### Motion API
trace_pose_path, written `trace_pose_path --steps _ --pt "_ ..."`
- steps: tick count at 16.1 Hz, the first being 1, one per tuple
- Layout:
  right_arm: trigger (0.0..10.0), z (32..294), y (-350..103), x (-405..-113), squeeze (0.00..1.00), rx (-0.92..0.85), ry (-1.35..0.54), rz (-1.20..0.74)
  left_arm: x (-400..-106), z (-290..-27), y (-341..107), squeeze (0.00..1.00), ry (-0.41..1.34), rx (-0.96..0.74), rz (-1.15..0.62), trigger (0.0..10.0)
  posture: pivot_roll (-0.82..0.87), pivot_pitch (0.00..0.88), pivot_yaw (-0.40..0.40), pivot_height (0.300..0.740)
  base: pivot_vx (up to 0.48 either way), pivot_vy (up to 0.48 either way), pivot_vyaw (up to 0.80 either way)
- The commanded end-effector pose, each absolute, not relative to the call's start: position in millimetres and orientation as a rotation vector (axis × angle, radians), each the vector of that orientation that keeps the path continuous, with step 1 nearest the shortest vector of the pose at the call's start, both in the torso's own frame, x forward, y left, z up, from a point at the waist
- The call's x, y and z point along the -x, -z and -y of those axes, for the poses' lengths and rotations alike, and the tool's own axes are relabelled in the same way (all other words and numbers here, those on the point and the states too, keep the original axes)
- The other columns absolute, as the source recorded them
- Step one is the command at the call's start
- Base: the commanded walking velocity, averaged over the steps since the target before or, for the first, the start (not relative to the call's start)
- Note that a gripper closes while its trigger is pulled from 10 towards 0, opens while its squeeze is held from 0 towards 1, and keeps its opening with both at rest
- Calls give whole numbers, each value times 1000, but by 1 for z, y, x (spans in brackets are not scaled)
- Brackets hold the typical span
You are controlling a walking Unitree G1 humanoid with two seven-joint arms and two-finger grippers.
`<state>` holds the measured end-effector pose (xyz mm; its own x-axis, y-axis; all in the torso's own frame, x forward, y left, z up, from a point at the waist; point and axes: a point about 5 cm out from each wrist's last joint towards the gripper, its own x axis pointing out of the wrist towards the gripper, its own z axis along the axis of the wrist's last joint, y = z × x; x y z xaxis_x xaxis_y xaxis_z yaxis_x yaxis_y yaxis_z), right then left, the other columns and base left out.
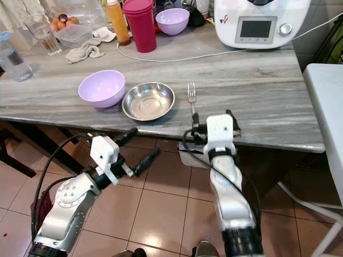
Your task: Setting the table
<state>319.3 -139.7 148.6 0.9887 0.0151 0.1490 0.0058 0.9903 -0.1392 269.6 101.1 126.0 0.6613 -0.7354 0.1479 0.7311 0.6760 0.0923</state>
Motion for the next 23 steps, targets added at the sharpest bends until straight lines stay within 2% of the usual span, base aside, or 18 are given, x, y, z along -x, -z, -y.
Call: trace_pose_path --steps 1,12,13,14,15,16,18,19,20,21,22,23 --pt "10000 139 -144 -325 0 105 -17 98 -267 -104 -125 0 858 -36 162 10000 -186 154 126 740 0 0 0" --pt "10000 131 -146 -366 0 24 -111 -49 -261 -102 -119 0 883 -31 119 10000 -173 170 120 740 0 0 0" --pt "9294 128 -146 -368 0 22 -122 -61 -261 -102 -119 0 881 -28 116 10000 -169 171 118 740 0 0 0" --pt "6902 126 -145 -370 0 25 -129 -70 -260 -102 -119 0 878 -27 115 10000 -169 171 117 740 0 0 0" --pt "5961 126 -145 -370 0 25 -131 -74 -260 -102 -119 0 877 -26 115 10000 -168 171 117 740 0 0 0" --pt "4353 124 -141 -371 0 33 -133 -101 -260 -102 -119 0 875 -24 114 10000 -168 170 117 740 0 0 0" --pt "3882 123 -140 -374 0 36 -139 -120 -261 -102 -119 0 874 -24 113 10000 -171 170 117 740 0 0 0" --pt "1686 123 -139 -375 0 37 -138 -127 -261 -103 -119 0 874 -24 112 10000 -172 168 118 740 0 0 0" --pt "1529 123 -139 -377 0 42 -135 -134 -261 -102 -119 0 875 -24 110 10000 -172 168 119 740 0 0 0" --pt "0 122 -139 -378 0 42 -133 -138 -261 -102 -119 0 876 -23 105 10000 -172 170 119 740 0 0 0" --pt "941 122 -139 -379 0 43 -133 -140 -261 -102 -118 0 875 -19 100 10000 -173 170 119 740 0 0 0" --pt "0 121 -139 -379 0 41 -133 -143 -261 -102 -119 0 873 -18 99 10000 -172 170 119 740 0 0 0"
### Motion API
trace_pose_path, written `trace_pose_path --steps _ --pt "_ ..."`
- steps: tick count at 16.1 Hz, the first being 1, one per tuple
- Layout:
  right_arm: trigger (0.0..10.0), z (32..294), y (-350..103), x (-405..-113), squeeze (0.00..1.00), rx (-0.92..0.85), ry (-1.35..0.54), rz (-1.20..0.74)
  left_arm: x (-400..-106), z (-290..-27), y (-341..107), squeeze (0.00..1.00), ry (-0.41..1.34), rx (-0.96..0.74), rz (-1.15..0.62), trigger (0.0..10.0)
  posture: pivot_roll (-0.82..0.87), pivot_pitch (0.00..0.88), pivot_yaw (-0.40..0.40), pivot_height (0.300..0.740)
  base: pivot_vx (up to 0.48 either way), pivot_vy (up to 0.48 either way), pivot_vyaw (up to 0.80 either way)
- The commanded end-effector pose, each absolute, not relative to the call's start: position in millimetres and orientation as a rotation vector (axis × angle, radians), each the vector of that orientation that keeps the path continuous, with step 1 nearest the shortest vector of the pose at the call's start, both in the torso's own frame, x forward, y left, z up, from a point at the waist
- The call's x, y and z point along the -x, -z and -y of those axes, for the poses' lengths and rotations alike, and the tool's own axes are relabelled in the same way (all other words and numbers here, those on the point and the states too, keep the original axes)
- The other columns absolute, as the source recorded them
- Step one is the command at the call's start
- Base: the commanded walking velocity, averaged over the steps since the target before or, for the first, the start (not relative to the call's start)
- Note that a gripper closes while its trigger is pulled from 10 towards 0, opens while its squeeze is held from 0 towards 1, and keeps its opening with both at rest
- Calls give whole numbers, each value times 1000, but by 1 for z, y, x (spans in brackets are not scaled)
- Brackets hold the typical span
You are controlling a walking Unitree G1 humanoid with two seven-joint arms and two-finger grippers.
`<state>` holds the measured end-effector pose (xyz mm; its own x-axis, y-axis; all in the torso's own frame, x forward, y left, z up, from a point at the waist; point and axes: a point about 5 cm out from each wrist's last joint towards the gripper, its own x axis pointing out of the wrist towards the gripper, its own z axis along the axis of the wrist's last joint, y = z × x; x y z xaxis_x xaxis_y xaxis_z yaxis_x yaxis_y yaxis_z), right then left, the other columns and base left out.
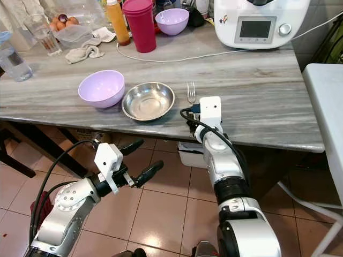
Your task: Setting the table
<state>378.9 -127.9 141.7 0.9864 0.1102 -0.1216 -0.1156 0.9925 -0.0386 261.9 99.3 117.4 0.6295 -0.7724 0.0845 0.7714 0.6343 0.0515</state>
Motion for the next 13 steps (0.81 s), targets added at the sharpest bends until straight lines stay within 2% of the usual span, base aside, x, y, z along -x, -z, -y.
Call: trace_pose_path --steps 1,13 --pt "0 121 -137 -379 0 44 -133 -152 -262 -102 -119 0 871 -20 102 10000 -172 170 119 740 0 0 0" --pt "0 119 -134 -389 0 -28 -106 -216 -261 -102 -116 0 865 -21 95 10000 -165 171 122 740 0 0 0"
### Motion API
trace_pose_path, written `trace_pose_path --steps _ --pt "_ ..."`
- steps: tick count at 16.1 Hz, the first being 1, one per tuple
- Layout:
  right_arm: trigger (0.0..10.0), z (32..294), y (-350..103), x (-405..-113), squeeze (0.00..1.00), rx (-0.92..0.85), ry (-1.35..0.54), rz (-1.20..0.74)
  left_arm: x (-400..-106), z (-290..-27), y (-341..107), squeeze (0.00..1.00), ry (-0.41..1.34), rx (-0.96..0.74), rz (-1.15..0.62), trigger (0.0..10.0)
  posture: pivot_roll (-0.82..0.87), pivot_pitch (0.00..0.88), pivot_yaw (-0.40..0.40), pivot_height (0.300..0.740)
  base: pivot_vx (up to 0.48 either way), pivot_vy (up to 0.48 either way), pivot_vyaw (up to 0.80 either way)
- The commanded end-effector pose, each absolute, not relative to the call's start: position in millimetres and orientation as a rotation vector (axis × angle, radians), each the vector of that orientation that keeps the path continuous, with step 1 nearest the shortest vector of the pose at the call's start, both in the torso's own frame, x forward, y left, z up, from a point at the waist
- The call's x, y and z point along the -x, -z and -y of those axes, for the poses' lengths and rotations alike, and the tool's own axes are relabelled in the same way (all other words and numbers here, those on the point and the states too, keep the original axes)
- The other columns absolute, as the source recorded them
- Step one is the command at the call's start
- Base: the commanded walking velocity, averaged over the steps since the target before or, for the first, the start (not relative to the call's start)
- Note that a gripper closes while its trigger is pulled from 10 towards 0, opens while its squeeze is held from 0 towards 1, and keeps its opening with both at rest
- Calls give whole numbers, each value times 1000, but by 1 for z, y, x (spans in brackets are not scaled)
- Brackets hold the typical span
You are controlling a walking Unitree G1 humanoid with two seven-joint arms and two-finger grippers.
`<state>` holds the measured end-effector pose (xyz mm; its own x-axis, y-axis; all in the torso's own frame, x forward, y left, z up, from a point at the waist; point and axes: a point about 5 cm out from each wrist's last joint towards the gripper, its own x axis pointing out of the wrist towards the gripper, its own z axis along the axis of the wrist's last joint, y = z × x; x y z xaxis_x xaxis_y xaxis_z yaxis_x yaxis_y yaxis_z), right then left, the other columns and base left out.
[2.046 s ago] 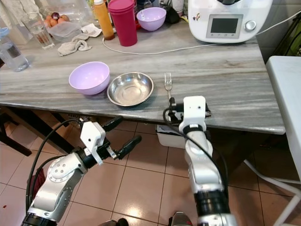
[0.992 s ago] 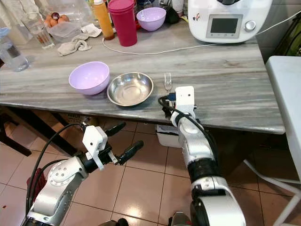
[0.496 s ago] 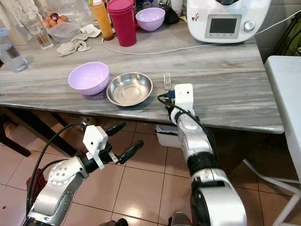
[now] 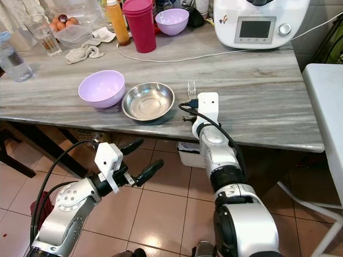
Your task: Setting the table
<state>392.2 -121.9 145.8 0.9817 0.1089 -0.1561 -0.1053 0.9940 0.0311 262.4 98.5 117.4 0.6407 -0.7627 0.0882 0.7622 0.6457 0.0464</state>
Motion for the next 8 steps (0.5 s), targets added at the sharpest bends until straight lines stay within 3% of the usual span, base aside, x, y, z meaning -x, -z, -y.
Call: trace_pose_path --steps 1,8 --pt "0 118 -134 -390 0 -38 -105 -219 -261 -102 -116 0 866 -21 95 10000 -165 171 122 740 0 0 0" --pt "0 114 -141 -395 0 -112 -77 -211 -261 -102 -121 0 867 -25 105 10000 -162 170 123 740 0 0 0"
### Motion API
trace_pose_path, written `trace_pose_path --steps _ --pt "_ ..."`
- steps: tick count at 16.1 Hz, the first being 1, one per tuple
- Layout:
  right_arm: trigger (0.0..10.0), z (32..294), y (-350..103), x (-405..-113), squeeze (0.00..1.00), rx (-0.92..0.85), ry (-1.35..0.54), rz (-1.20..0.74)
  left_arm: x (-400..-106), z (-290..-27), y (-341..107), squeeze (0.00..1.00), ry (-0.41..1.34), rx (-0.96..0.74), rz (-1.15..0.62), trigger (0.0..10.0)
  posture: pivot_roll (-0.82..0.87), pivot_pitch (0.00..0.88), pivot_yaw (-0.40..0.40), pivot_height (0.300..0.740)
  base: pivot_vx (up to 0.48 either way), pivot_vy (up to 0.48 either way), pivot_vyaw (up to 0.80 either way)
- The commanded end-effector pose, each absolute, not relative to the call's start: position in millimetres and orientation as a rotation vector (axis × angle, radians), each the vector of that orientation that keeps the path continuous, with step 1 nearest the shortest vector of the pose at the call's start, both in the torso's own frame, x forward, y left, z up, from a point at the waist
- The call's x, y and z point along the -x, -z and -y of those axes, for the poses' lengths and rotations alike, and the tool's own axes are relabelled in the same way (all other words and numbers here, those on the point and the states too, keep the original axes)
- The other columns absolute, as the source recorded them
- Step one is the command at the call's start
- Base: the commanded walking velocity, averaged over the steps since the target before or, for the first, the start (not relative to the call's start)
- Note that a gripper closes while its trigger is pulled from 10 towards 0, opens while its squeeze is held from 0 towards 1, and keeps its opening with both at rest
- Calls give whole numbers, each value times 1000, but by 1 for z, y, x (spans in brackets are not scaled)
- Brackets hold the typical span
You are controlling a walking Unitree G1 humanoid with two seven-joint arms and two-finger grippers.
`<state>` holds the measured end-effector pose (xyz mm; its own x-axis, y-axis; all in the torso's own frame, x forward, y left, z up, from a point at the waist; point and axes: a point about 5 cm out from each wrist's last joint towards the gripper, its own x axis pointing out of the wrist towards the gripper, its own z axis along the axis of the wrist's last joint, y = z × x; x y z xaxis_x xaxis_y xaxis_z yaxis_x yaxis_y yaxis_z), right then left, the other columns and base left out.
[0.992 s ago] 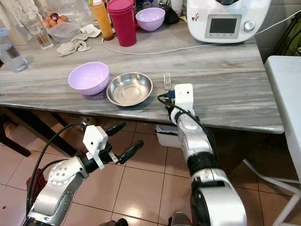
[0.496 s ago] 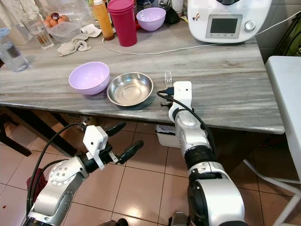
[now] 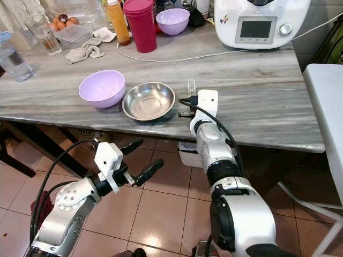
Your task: Setting the table
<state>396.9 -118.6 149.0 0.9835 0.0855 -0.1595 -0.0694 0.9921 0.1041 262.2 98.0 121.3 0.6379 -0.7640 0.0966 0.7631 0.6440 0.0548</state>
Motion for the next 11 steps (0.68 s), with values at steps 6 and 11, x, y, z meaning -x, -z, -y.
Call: trace_pose_path --steps 6,11 --pt "0 112 -146 -398 0 -163 -56 -202 -260 -102 -122 0 863 -28 106 10000 -150 168 123 740 0 0 0" --pt "0 106 -151 -400 0 -211 -52 -190 -260 -104 -123 0 859 -27 103 10000 -137 172 127 740 0 0 0"
